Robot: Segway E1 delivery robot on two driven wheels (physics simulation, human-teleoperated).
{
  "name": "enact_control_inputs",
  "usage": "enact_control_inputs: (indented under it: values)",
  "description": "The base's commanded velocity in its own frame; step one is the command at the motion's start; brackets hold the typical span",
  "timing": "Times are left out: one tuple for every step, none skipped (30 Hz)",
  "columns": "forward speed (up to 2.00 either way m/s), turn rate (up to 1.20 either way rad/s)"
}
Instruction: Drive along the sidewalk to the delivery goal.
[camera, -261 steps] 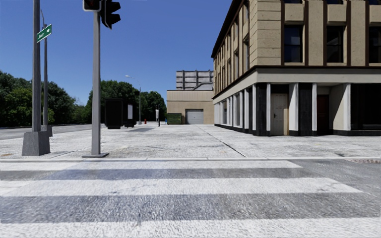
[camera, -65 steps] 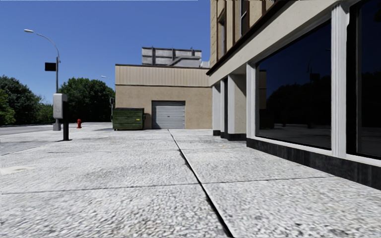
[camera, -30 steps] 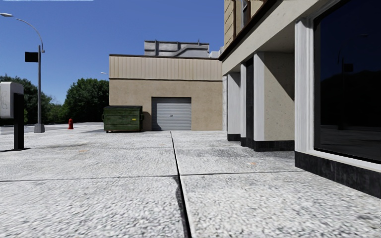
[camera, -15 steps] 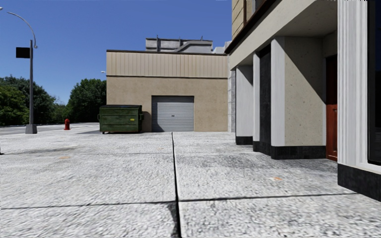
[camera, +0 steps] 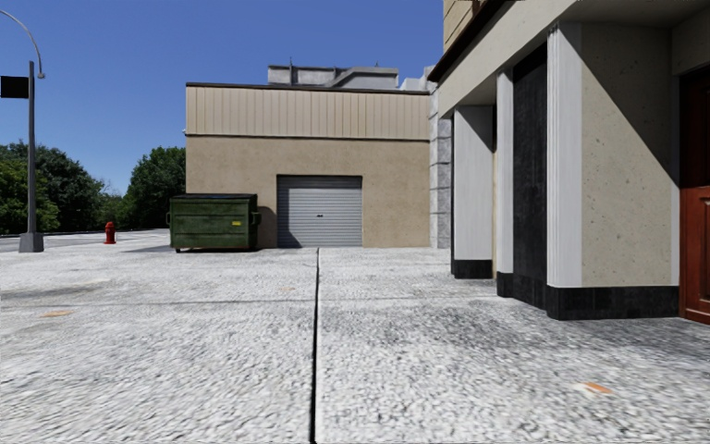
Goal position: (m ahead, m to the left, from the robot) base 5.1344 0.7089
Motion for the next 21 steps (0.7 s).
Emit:
enact_control_inputs:
  values:
    - [1.66, 0.11]
    - [1.66, 0.11]
    - [1.66, 0.11]
    - [1.66, 0.11]
    - [1.66, 0.11]
    - [1.66, 0.11]
    - [1.66, 0.11]
    - [1.66, 0.11]
    - [1.66, 0.11]
    - [1.66, 0.11]
    - [1.66, 0.11]
    - [1.66, 0.13]
    - [1.66, 0.15]
    - [1.66, 0.15]
    - [1.66, 0.15]
    - [1.66, 0.15]
    - [1.66, 0.15]
    - [1.66, 0.15]
    - [1.66, 0.15]
    - [1.66, 0.17]
    - [1.66, 0.17]
